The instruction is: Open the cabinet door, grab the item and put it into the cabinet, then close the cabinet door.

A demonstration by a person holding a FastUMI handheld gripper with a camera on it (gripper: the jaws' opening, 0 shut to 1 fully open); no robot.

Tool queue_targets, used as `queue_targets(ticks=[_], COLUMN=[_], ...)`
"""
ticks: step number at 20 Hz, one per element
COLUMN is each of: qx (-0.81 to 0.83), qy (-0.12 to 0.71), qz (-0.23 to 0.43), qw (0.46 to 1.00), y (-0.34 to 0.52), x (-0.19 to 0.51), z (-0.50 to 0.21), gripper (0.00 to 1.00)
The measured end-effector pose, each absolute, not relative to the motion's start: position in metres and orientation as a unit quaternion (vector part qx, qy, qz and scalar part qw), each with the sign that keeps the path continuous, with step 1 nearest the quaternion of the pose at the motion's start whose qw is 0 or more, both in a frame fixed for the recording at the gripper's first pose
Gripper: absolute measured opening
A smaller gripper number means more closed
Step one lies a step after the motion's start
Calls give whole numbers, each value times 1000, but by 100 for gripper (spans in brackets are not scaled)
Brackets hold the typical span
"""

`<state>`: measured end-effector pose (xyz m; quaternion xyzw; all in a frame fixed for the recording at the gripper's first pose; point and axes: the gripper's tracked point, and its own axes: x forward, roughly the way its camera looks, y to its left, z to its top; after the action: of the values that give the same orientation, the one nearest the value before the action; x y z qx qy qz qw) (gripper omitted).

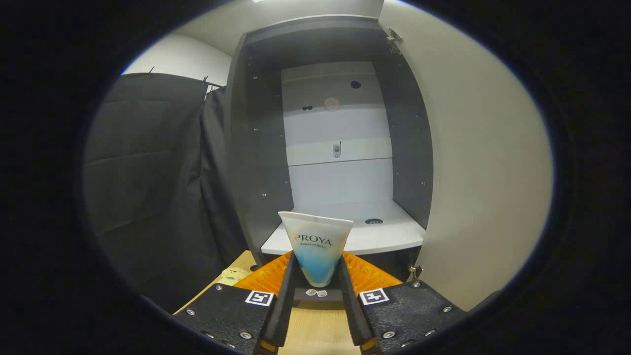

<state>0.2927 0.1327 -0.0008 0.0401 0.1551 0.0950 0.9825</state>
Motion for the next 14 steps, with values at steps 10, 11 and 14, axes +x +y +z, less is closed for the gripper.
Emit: queue_targets(ticks=[10, 11, 14], qx=[42, 43, 38], qy=[173, 175, 180], qz=[90, 89, 85], qw=[980, 980, 979], y=[131, 131, 128], x=[328, 331, 338], z=[-4, -5, -8], gripper=[49, 49, 49])
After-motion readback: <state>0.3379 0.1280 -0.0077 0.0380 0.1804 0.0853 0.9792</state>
